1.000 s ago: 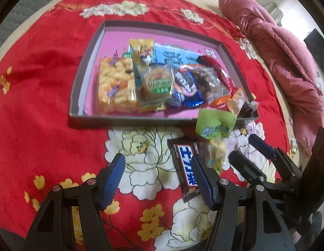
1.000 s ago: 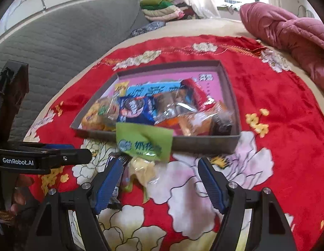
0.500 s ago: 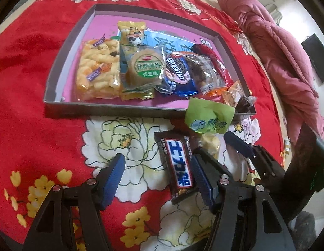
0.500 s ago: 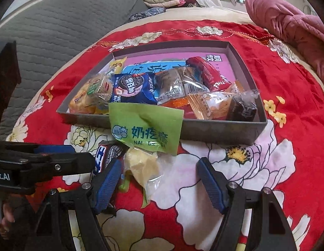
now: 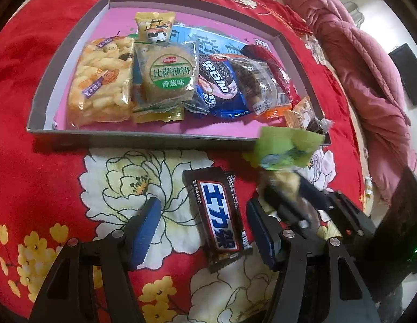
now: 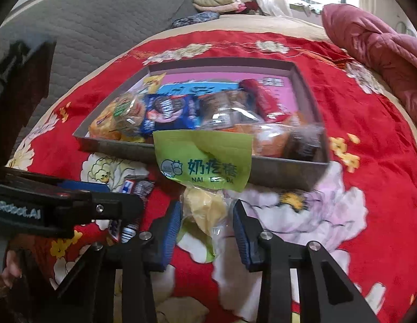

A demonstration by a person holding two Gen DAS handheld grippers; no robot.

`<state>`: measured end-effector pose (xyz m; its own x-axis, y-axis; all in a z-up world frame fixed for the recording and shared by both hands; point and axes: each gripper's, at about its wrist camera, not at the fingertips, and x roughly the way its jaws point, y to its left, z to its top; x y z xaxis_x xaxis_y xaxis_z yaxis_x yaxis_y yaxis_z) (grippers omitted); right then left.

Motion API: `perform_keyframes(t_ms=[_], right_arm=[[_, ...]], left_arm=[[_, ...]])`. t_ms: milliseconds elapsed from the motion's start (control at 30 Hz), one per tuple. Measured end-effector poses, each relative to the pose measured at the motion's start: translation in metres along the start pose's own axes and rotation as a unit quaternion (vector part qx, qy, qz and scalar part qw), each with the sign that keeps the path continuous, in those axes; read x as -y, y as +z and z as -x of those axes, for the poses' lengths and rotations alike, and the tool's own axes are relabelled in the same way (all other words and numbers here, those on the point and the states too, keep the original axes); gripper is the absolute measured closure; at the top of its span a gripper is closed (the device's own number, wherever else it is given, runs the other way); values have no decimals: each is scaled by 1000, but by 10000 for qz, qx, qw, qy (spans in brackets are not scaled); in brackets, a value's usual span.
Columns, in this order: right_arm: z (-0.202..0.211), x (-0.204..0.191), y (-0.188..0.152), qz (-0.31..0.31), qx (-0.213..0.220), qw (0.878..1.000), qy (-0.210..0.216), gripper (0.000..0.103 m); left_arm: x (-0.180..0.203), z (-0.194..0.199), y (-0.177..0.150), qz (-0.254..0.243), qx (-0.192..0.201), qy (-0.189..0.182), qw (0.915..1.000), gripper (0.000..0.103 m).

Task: Organize snacks
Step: 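Grasp the chocolate bar with the left tool while the right tool grasps the green-labelled bag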

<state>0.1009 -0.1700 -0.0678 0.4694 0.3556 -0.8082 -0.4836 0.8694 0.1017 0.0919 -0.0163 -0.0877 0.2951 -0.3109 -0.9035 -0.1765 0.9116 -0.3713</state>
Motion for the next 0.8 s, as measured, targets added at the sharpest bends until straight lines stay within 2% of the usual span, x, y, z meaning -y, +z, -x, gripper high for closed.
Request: perform_keyframes(t_ms=[133, 267, 300, 367, 400, 467, 633, 800], right_arm=[[8, 18, -3, -78, 12, 9996, -258, 65], [11, 28, -3, -229, 49, 9994, -252, 65], [11, 27, -2, -222, 57, 9994, -253, 65], [12, 26, -2, -181, 85, 9995, -255, 65], [13, 25, -2, -173, 97, 9995, -246, 65], [16, 25, -1, -204, 172, 9994, -211, 65], [26, 31, 2, -452, 480, 9977, 121, 65], [35, 29, 7, -444, 749, 9958, 274, 65]], left_arm=[[8, -6, 0, -97, 39, 190, 9998, 36], [18, -14, -1, -247, 74, 517, 9983, 37], [23, -16, -2, -343, 90, 690, 9970, 40], [30, -18, -2, -476, 118, 801, 9956, 50], [33, -18, -2, -534, 121, 769, 9955, 60], [39, -20, -1, -729, 113, 830, 9938, 66], [35, -13, 3, -703, 188, 667, 9951, 71], [35, 6, 1, -754, 387, 530, 9950, 72]])
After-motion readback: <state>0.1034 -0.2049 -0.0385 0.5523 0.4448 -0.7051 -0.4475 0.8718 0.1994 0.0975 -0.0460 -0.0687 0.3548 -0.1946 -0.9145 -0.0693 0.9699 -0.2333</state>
